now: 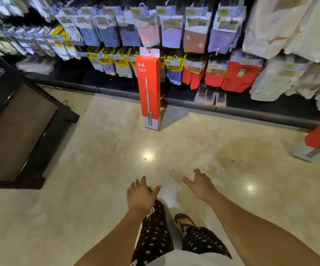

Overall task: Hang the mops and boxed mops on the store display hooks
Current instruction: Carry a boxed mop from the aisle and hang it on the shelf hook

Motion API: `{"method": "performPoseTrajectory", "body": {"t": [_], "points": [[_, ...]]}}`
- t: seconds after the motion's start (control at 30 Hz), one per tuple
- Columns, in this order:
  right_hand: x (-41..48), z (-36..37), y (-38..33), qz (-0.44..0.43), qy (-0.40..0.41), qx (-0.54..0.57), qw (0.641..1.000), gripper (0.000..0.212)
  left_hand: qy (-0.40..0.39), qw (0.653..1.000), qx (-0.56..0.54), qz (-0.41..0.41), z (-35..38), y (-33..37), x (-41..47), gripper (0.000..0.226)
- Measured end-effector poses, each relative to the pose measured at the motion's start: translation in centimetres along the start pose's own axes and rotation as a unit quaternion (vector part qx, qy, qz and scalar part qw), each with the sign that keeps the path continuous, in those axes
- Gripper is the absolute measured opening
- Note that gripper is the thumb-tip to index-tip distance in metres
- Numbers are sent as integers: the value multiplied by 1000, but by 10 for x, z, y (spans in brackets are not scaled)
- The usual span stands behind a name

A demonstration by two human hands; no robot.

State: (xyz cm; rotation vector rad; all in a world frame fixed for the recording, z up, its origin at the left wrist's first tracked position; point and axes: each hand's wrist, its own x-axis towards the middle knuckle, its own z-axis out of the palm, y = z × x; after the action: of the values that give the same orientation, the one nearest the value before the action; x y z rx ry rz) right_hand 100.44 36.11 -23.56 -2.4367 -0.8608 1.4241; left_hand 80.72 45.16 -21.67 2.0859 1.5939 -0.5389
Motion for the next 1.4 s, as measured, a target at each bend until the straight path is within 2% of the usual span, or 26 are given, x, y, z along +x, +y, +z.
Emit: {"method": "performPoseTrajectory", "body": {"t": [0.17,0.33,0.43,0.6,0.77,1.0,1.17,1.4], "points": [[37,-7,-47,22,12,-24,999,91,-31,999,-5,12,-32,-18,67,80],[83,-9,-124,43,-34,-55,997,91,-46,998,-42,8,-86,-56,140,83],[115,-13,-186,30,-57,-18,998,93,-48,996,-71,-22,-122,-88,182,85],[155,-29,-270,-23,-22,36,999,84,-32,996,-69,-38,-165,-111,242,86],[191,-56,-283,7,-28,8,1000,93,-36,998,-48,-19,-186,-80,280,87],[277,-125,-283,49,-1,-36,998,81,-54,998,15,2,-227,-28,385,90],[346,-208,-318,46,22,10,999,88,-35,999,38,7,-295,30,464,91],[423,-311,-364,-1,79,14,997,96,30,987,-118,109,-374,125,557,102]]}}
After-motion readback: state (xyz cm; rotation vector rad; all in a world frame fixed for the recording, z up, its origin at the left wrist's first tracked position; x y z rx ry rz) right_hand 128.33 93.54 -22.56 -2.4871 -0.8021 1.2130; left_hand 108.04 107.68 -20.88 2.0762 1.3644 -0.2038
